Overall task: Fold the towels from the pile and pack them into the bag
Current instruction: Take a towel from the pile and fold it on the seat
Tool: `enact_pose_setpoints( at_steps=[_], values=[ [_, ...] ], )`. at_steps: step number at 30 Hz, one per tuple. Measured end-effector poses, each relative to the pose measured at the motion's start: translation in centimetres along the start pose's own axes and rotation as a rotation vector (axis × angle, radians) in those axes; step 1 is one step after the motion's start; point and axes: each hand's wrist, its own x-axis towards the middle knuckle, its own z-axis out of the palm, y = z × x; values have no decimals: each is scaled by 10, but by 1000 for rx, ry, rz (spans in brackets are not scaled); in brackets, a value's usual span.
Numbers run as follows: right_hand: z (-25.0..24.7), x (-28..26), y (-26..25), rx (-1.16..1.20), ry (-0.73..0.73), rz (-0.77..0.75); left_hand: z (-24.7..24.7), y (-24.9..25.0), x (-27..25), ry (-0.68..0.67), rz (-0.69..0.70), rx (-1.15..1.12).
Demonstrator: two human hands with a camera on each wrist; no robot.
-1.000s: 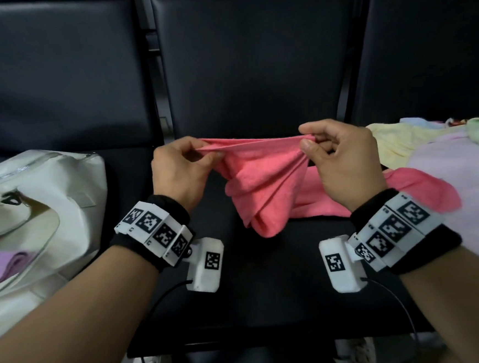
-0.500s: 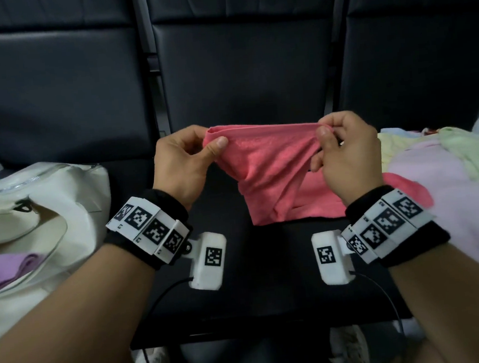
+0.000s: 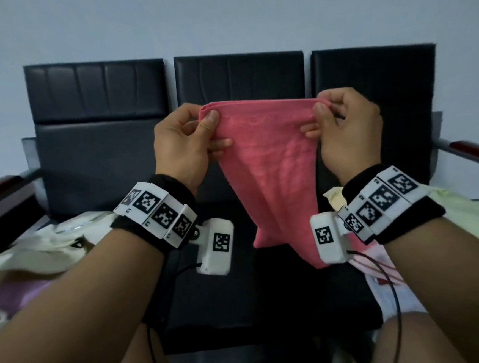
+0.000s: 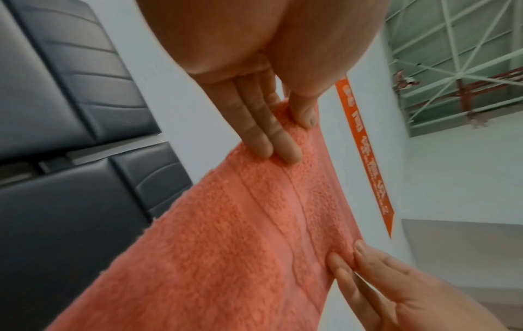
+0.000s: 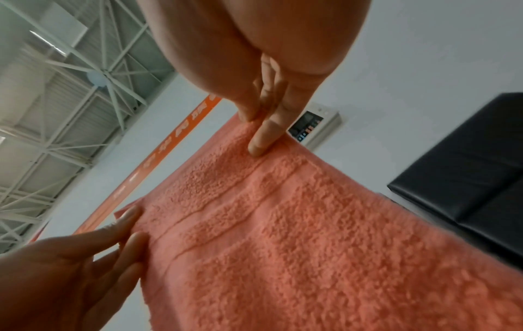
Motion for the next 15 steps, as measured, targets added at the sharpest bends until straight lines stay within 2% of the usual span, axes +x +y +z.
enact_pose_setpoints(
  at_steps=[7,15],
  values=[
    [-41,20,-85,-28,116,-122,7,97,-8,11,160,22],
    [-73,28,-171,10,154,-190,7,190,-18,25,290,45]
  ],
)
